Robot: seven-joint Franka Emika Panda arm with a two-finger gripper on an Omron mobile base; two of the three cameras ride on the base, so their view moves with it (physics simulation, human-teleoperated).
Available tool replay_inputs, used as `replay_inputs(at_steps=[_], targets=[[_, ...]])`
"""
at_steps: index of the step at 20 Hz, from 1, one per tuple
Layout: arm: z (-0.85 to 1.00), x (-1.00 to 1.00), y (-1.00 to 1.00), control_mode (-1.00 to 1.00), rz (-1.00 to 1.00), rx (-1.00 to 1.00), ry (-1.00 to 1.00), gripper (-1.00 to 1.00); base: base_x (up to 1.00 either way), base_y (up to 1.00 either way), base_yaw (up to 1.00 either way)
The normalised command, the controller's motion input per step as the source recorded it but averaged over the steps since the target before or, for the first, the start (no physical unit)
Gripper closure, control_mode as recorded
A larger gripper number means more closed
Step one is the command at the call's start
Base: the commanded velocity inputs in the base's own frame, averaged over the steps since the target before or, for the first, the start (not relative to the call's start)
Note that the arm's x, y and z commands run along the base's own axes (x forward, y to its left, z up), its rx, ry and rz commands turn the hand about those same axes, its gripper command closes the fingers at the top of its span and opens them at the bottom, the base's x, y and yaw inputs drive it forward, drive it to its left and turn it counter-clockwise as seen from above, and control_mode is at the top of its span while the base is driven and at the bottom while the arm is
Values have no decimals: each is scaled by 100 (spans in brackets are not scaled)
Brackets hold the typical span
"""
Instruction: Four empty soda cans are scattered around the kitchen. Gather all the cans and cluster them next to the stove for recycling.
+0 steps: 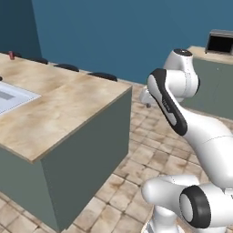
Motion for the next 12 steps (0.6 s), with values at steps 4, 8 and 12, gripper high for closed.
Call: replay_inputs(at_steps=[4,8,12], targets=[[0,0,0,100,0,0,0,-100,42,-39,13],[0,0,0,100,0,0,0,-100,41,-38,16],[0,0,0,100,0,0,0,-100,41,-38,15]])
